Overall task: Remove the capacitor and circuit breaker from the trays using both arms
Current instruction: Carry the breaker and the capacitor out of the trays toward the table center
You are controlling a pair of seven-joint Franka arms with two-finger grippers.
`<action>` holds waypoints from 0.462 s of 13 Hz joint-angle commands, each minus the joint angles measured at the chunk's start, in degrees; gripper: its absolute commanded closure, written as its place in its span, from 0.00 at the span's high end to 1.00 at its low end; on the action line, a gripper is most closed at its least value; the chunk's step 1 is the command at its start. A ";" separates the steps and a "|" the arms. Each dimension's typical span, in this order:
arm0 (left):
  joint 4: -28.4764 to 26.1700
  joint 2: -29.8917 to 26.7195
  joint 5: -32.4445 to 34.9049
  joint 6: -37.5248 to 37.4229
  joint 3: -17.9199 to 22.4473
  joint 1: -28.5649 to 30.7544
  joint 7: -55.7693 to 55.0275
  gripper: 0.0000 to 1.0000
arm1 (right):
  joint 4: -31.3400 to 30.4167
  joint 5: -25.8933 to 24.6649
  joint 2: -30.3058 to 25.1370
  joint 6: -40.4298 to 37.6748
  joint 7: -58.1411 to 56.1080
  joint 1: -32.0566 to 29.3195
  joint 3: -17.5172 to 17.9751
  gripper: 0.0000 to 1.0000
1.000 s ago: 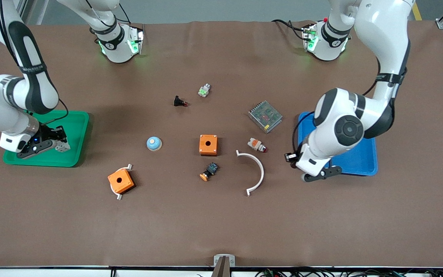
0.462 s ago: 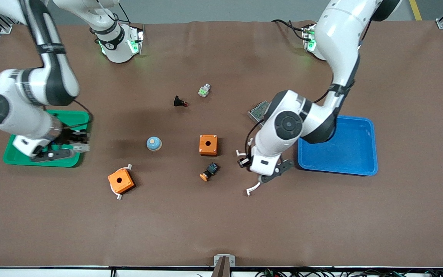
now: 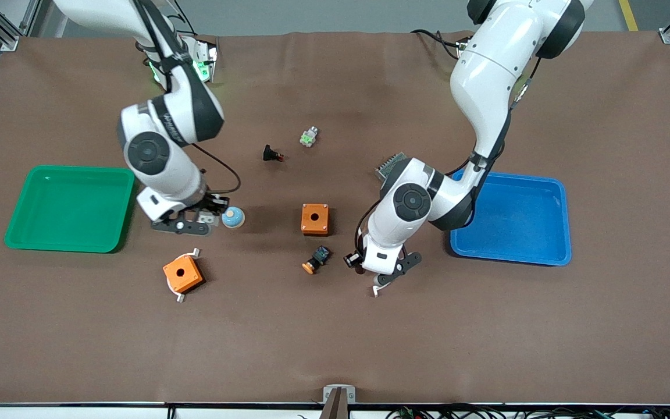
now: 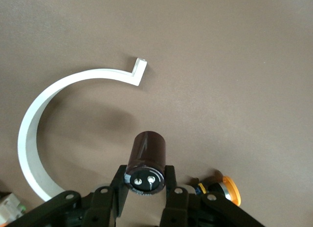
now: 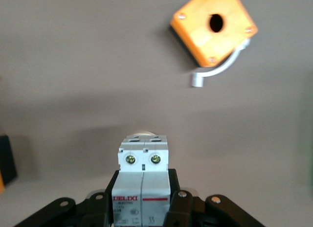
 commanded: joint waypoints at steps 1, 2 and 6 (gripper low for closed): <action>1.98 1.43 -0.31 0.27 1.02 -1.60 0.26 0.22 | 2.87 -0.46 6.36 5.59 8.06 3.41 -0.73 0.05; 1.90 1.87 -0.22 1.32 1.54 -1.95 0.26 0.28 | 3.92 -0.46 8.56 7.27 10.88 4.82 -0.73 0.05; 1.63 2.84 -0.13 3.44 1.81 -2.66 0.26 0.35 | 10.24 -0.46 16.30 8.87 17.58 8.00 -0.73 0.06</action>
